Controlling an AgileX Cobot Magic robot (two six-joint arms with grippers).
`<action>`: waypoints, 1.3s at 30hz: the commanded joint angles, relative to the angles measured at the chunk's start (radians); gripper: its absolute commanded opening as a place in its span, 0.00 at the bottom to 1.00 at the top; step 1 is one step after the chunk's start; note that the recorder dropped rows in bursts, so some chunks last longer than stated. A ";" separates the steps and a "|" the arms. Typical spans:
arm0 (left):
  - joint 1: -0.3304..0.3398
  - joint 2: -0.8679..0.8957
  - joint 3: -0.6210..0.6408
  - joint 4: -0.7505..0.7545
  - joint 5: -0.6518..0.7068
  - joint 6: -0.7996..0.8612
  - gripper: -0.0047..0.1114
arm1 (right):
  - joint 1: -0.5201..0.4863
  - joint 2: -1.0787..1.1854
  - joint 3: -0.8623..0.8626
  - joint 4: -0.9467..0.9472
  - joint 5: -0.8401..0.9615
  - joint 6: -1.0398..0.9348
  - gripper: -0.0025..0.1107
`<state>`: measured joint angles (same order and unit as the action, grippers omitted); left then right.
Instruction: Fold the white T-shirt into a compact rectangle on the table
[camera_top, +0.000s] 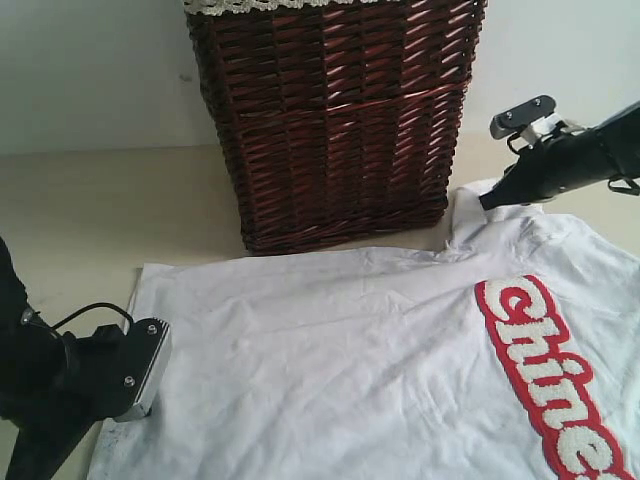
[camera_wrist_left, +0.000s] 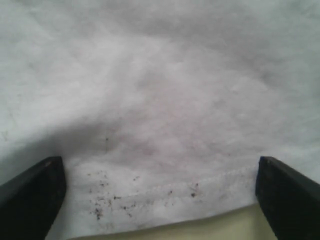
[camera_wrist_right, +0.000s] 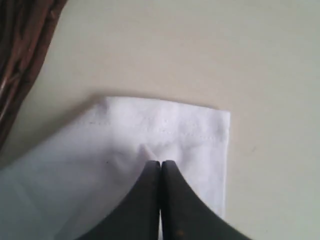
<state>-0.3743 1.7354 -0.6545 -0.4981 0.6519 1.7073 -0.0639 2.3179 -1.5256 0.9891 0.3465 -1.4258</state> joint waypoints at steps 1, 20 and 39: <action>-0.007 0.034 0.014 0.015 -0.004 -0.010 0.94 | -0.002 0.034 -0.009 0.006 -0.042 -0.012 0.02; -0.007 0.034 0.014 0.015 -0.004 -0.010 0.94 | -0.006 0.013 -0.082 0.007 -0.200 0.031 0.02; -0.007 0.034 0.014 0.015 -0.004 -0.010 0.94 | -0.148 0.023 -0.107 -0.225 0.234 -0.088 0.43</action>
<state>-0.3743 1.7354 -0.6545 -0.4981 0.6519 1.7073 -0.1918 2.3160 -1.6295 0.7752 0.5854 -1.5201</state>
